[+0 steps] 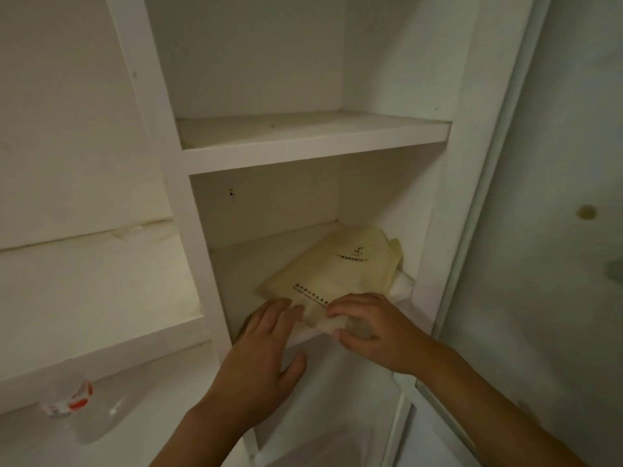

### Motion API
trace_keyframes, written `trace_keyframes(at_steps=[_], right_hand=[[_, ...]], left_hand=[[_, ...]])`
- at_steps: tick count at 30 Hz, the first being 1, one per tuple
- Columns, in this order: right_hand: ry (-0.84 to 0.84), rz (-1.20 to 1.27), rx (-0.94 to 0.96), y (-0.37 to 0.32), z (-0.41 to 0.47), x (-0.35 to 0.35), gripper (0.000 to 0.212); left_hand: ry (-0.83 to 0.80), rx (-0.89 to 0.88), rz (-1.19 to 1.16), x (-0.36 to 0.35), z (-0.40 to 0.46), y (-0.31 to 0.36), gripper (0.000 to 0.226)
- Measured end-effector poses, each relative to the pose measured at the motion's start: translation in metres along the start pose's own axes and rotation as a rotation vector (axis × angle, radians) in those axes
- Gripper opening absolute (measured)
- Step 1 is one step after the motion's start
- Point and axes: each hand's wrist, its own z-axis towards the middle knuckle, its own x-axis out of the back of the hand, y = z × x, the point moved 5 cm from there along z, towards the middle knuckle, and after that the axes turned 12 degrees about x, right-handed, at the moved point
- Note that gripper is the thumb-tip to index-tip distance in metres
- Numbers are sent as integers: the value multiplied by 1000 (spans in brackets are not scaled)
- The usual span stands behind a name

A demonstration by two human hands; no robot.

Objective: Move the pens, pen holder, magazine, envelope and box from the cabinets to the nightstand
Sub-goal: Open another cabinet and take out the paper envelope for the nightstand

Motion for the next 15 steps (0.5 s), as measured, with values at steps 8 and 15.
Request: trace_keyframes(at_steps=[8, 15], right_hand=[[111, 123, -89, 2, -9, 22, 19], [134, -241, -184, 20, -16, 24, 45]], left_hand=[[-30, 27, 98, -20, 22, -7, 57], [-16, 43, 80, -21, 20, -8, 55]])
